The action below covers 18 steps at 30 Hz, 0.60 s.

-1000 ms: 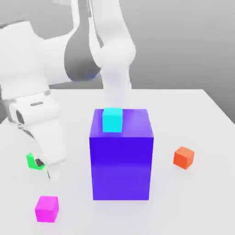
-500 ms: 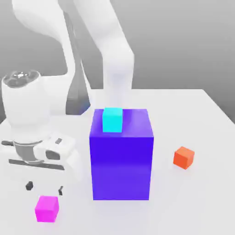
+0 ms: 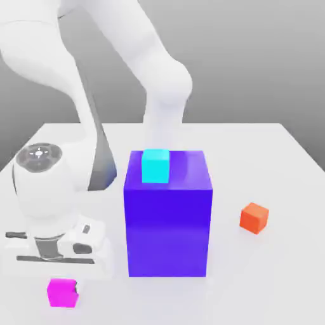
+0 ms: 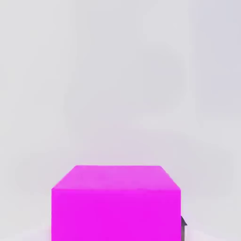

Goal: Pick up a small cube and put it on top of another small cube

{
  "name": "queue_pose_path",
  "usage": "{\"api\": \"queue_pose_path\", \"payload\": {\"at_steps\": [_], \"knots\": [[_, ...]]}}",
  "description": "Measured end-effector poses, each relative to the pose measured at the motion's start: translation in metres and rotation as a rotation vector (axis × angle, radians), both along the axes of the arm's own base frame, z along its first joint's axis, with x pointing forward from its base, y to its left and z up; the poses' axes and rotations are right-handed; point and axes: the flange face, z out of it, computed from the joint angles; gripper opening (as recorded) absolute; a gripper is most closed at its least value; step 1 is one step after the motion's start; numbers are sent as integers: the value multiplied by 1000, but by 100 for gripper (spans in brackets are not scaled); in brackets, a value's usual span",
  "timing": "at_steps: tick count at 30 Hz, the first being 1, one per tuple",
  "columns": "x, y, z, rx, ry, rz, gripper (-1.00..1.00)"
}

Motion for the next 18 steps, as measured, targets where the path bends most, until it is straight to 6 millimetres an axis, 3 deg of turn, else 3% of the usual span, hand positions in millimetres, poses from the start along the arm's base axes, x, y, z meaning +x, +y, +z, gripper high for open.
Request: {"api": "queue_pose_path", "payload": {"at_steps": [6,18], "knots": [[-7,-3,51,0,13,-48,-100],[-121,-64,72,-22,99,-1025,-100]]}}
